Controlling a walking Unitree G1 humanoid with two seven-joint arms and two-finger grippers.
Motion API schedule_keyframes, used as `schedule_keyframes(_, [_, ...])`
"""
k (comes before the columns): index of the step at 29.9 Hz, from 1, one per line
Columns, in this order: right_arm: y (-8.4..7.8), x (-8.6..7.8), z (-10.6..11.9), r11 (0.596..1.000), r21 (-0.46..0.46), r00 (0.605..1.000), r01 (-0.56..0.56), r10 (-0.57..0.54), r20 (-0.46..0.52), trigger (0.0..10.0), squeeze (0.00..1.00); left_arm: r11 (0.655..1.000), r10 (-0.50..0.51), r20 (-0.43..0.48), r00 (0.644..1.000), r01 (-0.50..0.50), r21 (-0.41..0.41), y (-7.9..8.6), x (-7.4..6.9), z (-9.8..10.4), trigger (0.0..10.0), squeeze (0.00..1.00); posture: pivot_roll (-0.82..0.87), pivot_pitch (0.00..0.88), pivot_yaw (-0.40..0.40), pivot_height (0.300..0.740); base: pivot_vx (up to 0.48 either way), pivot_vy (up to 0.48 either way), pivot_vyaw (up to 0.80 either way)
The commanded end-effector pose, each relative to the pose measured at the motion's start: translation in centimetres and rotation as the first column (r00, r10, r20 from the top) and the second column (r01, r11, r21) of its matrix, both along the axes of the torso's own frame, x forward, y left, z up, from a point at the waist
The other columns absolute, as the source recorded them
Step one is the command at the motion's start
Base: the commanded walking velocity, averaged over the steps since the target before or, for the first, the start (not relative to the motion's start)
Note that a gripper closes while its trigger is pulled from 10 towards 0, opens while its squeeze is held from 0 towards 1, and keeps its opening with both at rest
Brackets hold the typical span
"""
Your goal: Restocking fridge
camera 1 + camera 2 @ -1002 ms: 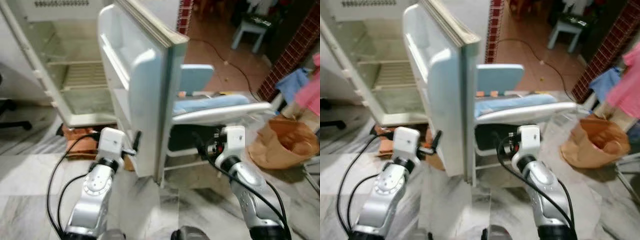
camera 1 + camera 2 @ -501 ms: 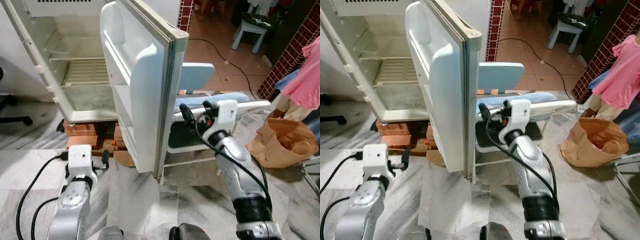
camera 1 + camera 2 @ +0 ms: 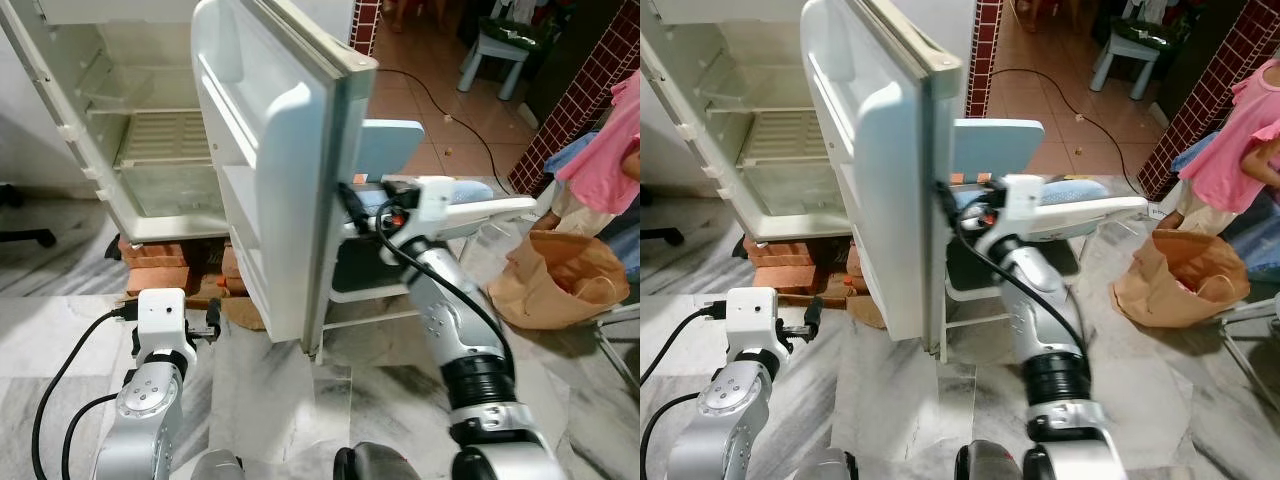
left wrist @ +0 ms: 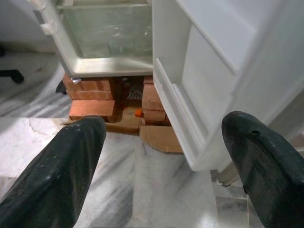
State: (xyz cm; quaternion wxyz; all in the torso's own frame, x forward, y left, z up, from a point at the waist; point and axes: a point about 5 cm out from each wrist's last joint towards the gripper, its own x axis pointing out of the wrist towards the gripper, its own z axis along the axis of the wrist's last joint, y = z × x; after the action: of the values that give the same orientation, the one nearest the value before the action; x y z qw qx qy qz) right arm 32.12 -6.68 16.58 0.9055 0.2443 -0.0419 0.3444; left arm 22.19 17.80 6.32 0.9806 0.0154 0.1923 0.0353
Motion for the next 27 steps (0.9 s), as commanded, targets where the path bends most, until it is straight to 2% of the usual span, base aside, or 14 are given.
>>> schedule_keyframes(1, [0.8,-0.7,1.2,0.992,0.052,0.993,-0.114,0.112,0.042,10.0,0.06,1.000,-0.008,-0.013,1.000,0.008,-0.004,0.0,0.0,-0.1,10.0,0.00,0.07,0.078,-0.044,0.740,0.000,0.000,0.00])
schedule_keyframes(4, [1.9,-2.4,2.2,0.951,0.133,0.960,-0.278,0.271,0.065,10.0,0.03,1.000,-0.016,-0.014,1.000,0.016,-0.005,-0.1,0.0,-0.1,10.0,0.00,0.07,0.077,-0.041,0.740,0.000,0.000,0.00])
schedule_keyframes(5, [1.9,-2.4,2.2,0.951,0.133,0.960,-0.278,0.271,0.065,10.0,0.03,1.000,-0.016,-0.014,1.000,0.016,-0.005,-0.1,0.0,-0.1,10.0,0.00,0.07,0.077,-0.041,0.740,0.000,0.000,0.00])
schedule_keyframes(6, [2.2,-3.0,2.5,0.931,0.154,0.944,-0.330,0.322,0.075,10.0,0.02,1.000,-0.018,-0.016,1.000,0.018,-0.006,-0.1,0.0,-0.1,10.0,0.00,0.07,0.077,-0.041,0.740,0.000,0.000,0.00])
schedule_keyframes(7, [2.4,-3.9,2.7,0.892,0.203,0.915,-0.404,0.396,0.077,10.0,0.00,1.000,-0.020,-0.017,1.000,0.020,-0.006,-0.1,0.0,-0.1,10.0,0.00,0.07,0.077,-0.041,0.740,0.000,0.000,0.00])
schedule_keyframes(9, [2.3,-4.2,2.5,0.885,0.209,0.909,-0.416,0.413,0.064,10.0,0.00,1.000,-0.022,-0.019,1.000,0.022,-0.007,-0.1,0.0,-0.1,10.0,0.00,0.07,0.077,-0.041,0.740,0.000,0.000,0.00])
schedule_keyframes(11, [1.9,-4.1,1.7,0.906,0.167,0.921,-0.388,0.389,0.030,10.0,0.00,1.000,-0.025,-0.021,0.999,0.025,-0.006,-0.1,0.1,-0.1,10.0,0.00,0.07,0.075,-0.044,0.740,0.000,0.000,0.00])
schedule_keyframes(12, [1.7,-4.0,1.1,0.923,0.140,0.932,-0.359,0.362,0.006,10.0,0.00,1.000,-0.029,-0.022,0.999,0.029,-0.005,-0.2,0.1,-0.2,10.0,0.00,0.07,0.074,-0.044,0.740,0.000,0.000,0.00])
schedule_keyframes(13, [0.9,-3.6,-0.1,0.957,0.064,0.958,-0.282,0.284,-0.034,10.0,0.00,0.999,-0.045,-0.018,0.999,0.045,0.006,-0.3,0.2,-0.1,10.0,0.00,0.07,0.074,-0.044,0.740,0.000,0.000,0.00])
schedule_keyframes(14, [0.4,-3.4,-0.7,0.972,0.022,0.971,-0.233,0.234,-0.050,10.0,0.00,0.998,-0.058,-0.014,0.998,0.058,0.018,-0.3,0.3,-0.1,10.0,0.00,0.07,0.074,-0.044,0.740,0.000,0.000,0.00])
schedule_keyframes(18, [-2.2,-3.0,-2.9,0.992,-0.123,0.995,-0.013,0.002,-0.095,10.0,0.00,0.990,-0.123,0.015,0.992,0.121,0.078,-0.8,0.8,0.2,10.0,0.00,0.06,0.064,-0.050,0.740,0.000,0.000,0.00])
schedule_keyframes(20, [-4.4,-3.3,-4.3,0.968,-0.203,0.980,0.144,-0.169,-0.107,10.0,0.00,0.957,-0.231,0.081,0.970,0.211,0.198,-1.6,1.4,1.0,10.0,0.00,0.05,0.055,-0.055,0.740,0.000,0.000,0.00])
schedule_keyframes(22, [-5.2,-3.6,-5.0,0.951,-0.240,0.969,0.196,-0.226,-0.104,10.0,0.00,0.948,-0.262,0.100,0.960,0.236,0.212,-2.1,1.6,1.2,10.0,0.00,0.05,0.051,-0.055,0.740,0.000,0.000,0.00])
schedule_keyframes(27, [-7.8,-4.6,-7.0,0.864,-0.319,0.890,0.390,-0.442,-0.108,10.0,0.00,0.922,-0.345,0.184,0.920,0.297,0.247,-3.2,2.7,1.8,10.0,0.00,0.04,0.012,-0.047,0.740,0.000,0.000,0.00])
